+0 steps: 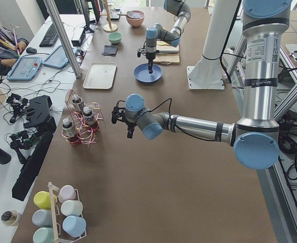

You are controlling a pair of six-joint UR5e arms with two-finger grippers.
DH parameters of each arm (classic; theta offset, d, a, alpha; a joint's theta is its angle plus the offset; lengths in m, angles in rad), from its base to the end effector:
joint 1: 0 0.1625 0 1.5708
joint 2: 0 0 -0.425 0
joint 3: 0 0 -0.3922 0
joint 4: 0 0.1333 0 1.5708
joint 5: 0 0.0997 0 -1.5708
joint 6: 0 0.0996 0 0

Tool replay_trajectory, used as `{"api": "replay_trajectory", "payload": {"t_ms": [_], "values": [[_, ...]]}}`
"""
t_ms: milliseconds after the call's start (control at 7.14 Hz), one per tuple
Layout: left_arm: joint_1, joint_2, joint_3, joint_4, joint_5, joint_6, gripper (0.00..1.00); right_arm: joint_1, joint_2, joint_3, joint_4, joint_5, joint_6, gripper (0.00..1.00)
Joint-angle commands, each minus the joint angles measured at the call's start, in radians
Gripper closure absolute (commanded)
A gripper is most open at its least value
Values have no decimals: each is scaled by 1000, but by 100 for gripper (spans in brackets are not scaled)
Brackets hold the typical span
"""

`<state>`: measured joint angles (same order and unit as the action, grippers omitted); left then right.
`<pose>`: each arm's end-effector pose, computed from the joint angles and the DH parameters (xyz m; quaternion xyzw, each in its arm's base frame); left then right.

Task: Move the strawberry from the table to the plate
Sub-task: 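Lower the strawberry onto the blue plate and open the right gripper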

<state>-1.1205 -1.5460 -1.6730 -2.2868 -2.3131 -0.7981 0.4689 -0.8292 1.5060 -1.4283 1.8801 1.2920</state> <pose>0.1594 -0.4813 0.5375 0.0967 0.4819 -0.0107 0.8708 -0.6049 -0.4219 0.2222 0.0122 -0.4179 0.0249 0.9080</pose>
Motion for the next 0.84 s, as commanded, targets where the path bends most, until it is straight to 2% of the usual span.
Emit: {"api": "replay_trajectory", "payload": {"t_ms": [0,140,561,701], "values": [[1,3,1,-5,1,0,3,0,1,-3,2,-9,1,92],[1,3,-1,-5,1,0,3,-1,-1,-3,2,-9,3,80],[1,4,-1,-5,1,0,3,-7,-2,-4,3,-9,3,62],[1,4,-1,-5,1,0,3,-7,-2,-4,3,-12,3,53]]}}
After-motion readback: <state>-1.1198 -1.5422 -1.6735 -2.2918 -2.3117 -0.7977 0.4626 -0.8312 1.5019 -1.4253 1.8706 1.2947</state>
